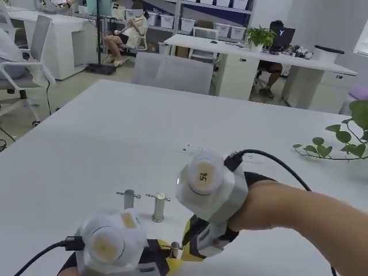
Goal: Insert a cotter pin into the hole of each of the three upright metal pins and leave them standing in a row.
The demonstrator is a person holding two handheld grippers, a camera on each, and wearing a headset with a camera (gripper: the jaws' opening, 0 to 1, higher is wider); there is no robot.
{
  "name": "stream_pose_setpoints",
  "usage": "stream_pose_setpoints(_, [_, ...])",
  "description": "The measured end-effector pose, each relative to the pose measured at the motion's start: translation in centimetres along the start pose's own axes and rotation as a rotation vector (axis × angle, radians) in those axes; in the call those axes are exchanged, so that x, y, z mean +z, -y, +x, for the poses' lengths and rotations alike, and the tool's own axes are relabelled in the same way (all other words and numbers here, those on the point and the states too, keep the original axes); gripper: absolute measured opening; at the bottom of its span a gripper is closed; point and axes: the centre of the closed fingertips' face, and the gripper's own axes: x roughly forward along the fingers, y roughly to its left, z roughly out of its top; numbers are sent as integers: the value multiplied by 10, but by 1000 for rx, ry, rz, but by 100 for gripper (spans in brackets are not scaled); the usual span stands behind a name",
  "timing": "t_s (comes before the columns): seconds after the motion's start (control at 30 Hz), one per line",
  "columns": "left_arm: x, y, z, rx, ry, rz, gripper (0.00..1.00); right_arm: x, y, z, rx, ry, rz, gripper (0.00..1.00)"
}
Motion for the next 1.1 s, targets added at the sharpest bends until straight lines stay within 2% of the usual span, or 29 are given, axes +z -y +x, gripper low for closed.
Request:
stream_pose_setpoints(0.13, [-1, 1, 0, -5, 3, -3, 8, 2, 2, -3, -22, 66, 20, 15])
stream_pose_setpoints(0.47, [-4, 1, -2, -11, 5, -18, 12, 3, 4, -2, -27, 153, 89, 15])
stream_pose_setpoints(0.5, [-4, 0, -3, -11, 6, -24, 13, 4, 3, -1, -22, 172, 97, 15])
stream_pose_setpoints(0.73, [-8, -2, -8, -19, -4, -57, 23, 4, 2, 4, -20, 214, 113, 16])
stream_pose_setpoints(0.87, [-10, -2, -13, -39, -7, -64, 29, 10, 5, 4, -35, 277, 126, 16])
stream_pose_setpoints(0.9, [-10, -2, -14, -43, -9, -65, 30, 13, 3, 5, -16, 304, 151, 16])
stream_pose_setpoints(1.0, [-11, 1, -17, -74, -17, -84, 35, 9, 5, 7, -24, 320, 155, 16])
stream_pose_setpoints(1.07, [-14, 1, -19, -82, -33, -77, 39, 9, 5, 7, -26, 349, 163, 16])
stream_pose_setpoints(1.1, [-14, 4, -23, -105, -27, -95, 41, 10, 5, 8, -18, 368, 173, 16])
